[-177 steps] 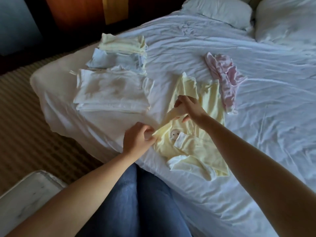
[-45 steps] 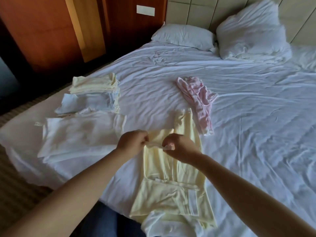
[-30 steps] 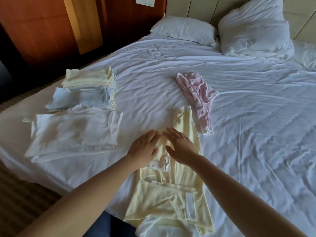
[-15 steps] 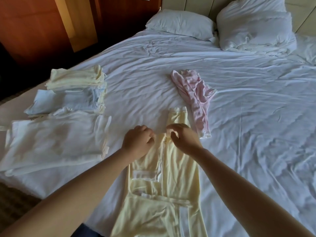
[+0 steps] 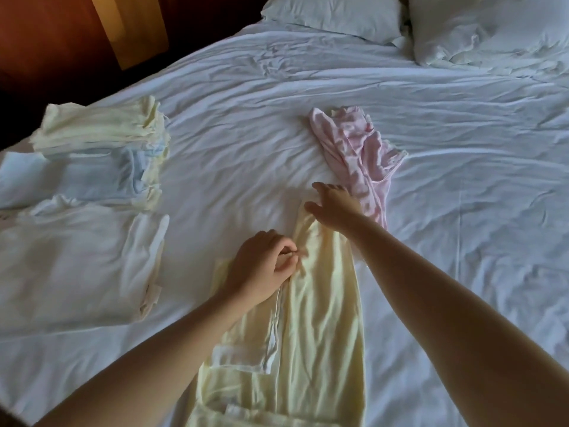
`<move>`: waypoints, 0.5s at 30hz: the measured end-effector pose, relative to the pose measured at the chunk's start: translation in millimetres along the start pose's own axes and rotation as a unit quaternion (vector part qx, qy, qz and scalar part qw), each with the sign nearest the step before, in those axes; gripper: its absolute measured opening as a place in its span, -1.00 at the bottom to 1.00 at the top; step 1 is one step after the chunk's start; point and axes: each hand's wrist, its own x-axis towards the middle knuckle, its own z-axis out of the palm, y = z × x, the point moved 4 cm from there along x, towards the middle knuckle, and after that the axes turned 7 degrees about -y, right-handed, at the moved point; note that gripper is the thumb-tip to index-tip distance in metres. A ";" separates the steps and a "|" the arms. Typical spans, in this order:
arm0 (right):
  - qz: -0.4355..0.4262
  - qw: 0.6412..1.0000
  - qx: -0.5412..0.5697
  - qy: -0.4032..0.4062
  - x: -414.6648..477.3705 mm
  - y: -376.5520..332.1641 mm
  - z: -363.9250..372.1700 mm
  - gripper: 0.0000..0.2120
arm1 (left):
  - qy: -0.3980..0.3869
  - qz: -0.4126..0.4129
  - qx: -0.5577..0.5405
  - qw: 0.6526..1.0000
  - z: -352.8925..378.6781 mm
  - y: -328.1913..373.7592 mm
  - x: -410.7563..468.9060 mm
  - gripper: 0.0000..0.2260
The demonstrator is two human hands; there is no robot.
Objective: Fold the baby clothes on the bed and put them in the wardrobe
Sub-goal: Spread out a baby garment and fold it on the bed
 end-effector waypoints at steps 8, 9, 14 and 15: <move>0.023 0.999 0.028 0.017 7.4 8.9 2.5 -0.69 | 0.010 0.004 -0.016 1.000 2.1 -2.0 -0.4 -0.82; 0.012 0.999 0.037 0.038 2.6 8.0 -1.8 -0.74 | 0.010 0.000 -0.018 1.000 1.6 -1.8 -0.8 -0.79; -0.053 0.984 0.118 0.125 -36.4 0.4 -38.7 -0.83 | -0.015 -0.028 -0.003 0.999 0.4 -0.2 0.3 -0.54; -0.064 0.982 0.122 0.128 -46.2 -1.0 -45.7 -0.85 | -0.027 -0.036 0.001 0.999 -1.4 2.2 3.0 -0.52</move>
